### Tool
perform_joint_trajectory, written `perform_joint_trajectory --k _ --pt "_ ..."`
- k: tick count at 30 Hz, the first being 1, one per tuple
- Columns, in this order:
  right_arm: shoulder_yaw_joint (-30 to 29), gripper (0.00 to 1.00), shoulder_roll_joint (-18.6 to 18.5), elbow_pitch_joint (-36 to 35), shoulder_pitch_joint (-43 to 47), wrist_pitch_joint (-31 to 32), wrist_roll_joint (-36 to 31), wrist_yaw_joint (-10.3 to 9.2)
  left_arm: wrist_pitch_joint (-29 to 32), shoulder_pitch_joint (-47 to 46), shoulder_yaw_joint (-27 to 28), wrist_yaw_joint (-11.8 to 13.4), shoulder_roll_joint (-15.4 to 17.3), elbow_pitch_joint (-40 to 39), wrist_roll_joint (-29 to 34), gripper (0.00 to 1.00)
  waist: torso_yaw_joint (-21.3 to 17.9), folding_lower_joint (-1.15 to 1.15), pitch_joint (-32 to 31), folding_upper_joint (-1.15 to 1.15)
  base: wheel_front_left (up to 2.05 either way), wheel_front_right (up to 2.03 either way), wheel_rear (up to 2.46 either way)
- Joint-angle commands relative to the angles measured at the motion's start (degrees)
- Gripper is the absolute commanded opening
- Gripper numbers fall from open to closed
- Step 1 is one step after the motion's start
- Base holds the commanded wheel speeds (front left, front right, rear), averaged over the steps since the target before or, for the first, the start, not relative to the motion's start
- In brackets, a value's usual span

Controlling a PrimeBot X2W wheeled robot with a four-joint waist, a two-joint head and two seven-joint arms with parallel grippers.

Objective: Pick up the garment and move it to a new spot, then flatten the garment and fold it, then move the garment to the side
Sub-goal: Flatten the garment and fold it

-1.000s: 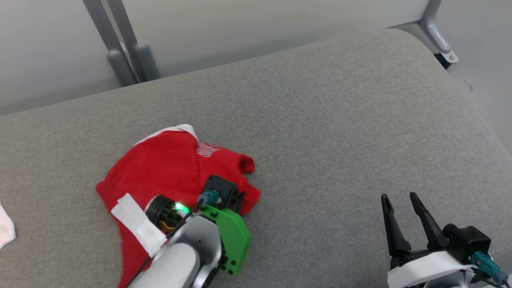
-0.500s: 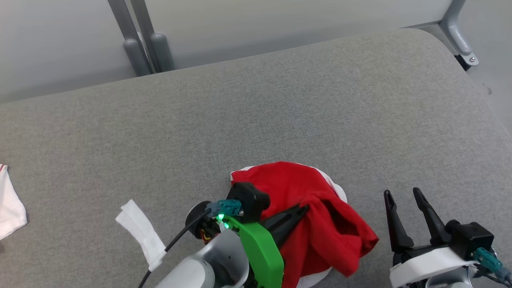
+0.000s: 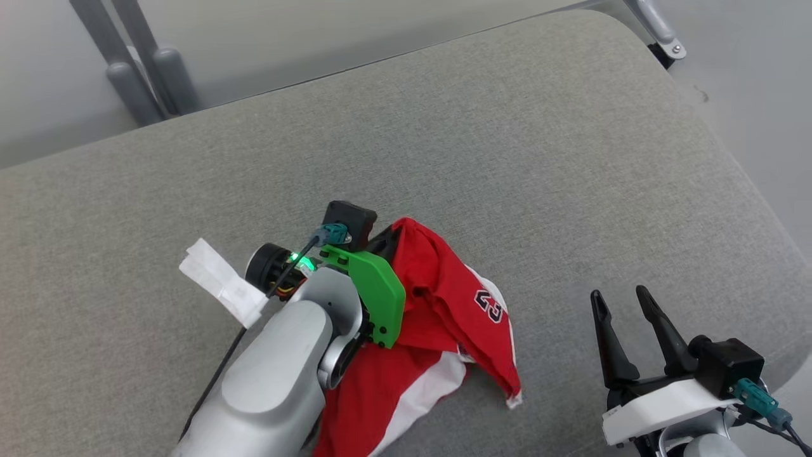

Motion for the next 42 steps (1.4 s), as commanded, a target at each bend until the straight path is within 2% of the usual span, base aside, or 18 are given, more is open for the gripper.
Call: perform_joint_trajectory --k 1,2,3,7,9,14,18,22,25,33,34,35,37,38,40,42 --pt "-0.03 1.00 0.13 0.10 0.05 -0.17 0.11 0.00 -1.92 -1.37 0.48 0.52 -0.21 2.28 -0.32 0.16 -2.04 0.00 0.71 0.00 0.00 0.00 0.00" --pt "0.12 1.00 0.20 0.19 0.13 -0.17 0.11 0.00 -2.99 -1.90 0.15 0.26 -0.34 4.27 -0.43 0.54 -2.41 0.00 0.57 0.00 0.00 0.00 0.00" --pt "0.13 1.00 0.27 0.27 0.19 -0.17 0.05 0.00 -3.46 -2.09 -0.14 0.01 -0.49 5.72 -0.83 1.00 -2.67 0.00 0.43 0.00 0.00 0.00 0.00" --pt "-0.32 1.00 0.52 0.17 0.77 -0.17 -0.05 0.00 -4.77 -1.99 -0.12 -0.72 -0.65 9.52 -3.08 1.00 -3.17 0.00 -0.37 0.00 0.00 0.00 0.00" --pt "-0.67 1.00 0.46 0.16 1.42 -0.17 -0.17 0.00 -6.11 -1.52 0.60 -0.22 -0.17 9.38 -3.08 1.00 -3.03 0.00 -1.01 0.00 0.00 0.00 0.00" --pt "-2.52 1.00 0.52 -0.55 3.41 -0.17 -0.42 0.00 -6.88 0.90 1.17 1.05 3.68 2.69 -2.40 1.00 -1.34 0.00 -2.48 0.00 0.00 0.00 0.00" --pt "-2.69 1.00 0.54 -0.87 4.10 -0.17 -0.61 0.00 -2.59 3.76 -2.65 -0.75 5.06 -9.10 -1.69 1.00 -0.03 0.00 -2.87 0.00 0.00 0.00 0.00" --pt "-1.54 1.00 0.63 -0.88 2.79 -0.17 -0.79 0.00 5.83 7.03 -7.51 -1.64 6.17 -18.78 -2.52 1.00 -0.39 0.00 -2.82 0.00 0.00 0.00 0.00" --pt "-0.71 1.00 0.72 -0.97 2.11 -0.17 -0.63 0.00 9.86 7.72 -9.34 -0.06 8.34 -21.33 -0.36 1.00 -1.89 0.00 -2.85 0.00 0.00 0.00 0.00" --pt "-1.40 1.00 1.15 -0.75 3.20 -0.17 -0.13 0.00 13.30 10.14 -9.24 1.41 8.99 -25.17 -3.03 1.00 -5.00 0.00 -1.73 0.00 0.00 0.00 0.00" --pt "-1.31 1.00 1.22 -0.73 3.17 -0.17 -0.04 0.00 13.37 10.08 -9.22 1.56 8.77 -25.09 -2.94 0.98 -5.27 0.00 -1.63 0.00 0.00 0.00 0.00" --pt "-1.14 1.00 1.37 -0.69 3.04 -0.17 0.10 0.00 13.81 9.82 -8.98 2.02 8.51 -24.56 -3.02 0.91 -5.84 0.00 -1.49 0.00 0.00 0.00 0.00" --pt "-0.96 1.00 1.61 -0.60 2.70 -0.17 0.19 0.00 14.43 9.18 -8.87 2.56 8.24 -23.46 -2.99 0.69 -6.75 0.00 -1.30 0.00 0.00 0.00 0.00" --pt "-0.81 1.00 1.76 -0.56 2.48 -0.18 0.19 0.00 14.62 8.98 -8.85 2.65 7.98 -22.87 -3.21 0.49 -7.16 0.00 -1.21 0.00 0.00 0.00 0.00" --pt "-0.53 1.00 2.06 -0.50 2.24 -0.17 0.29 0.00 14.95 8.33 -8.93 2.73 7.59 -21.54 -3.31 0.00 -8.13 0.00 -1.00 0.00 0.00 0.00 0.00" --pt "-0.39 1.00 2.29 -0.37 2.20 -0.17 0.44 0.00 14.93 7.79 -8.85 2.66 7.03 -20.23 -3.57 0.00 -9.14 0.00 -0.76 0.00 0.00 0.00 0.00"
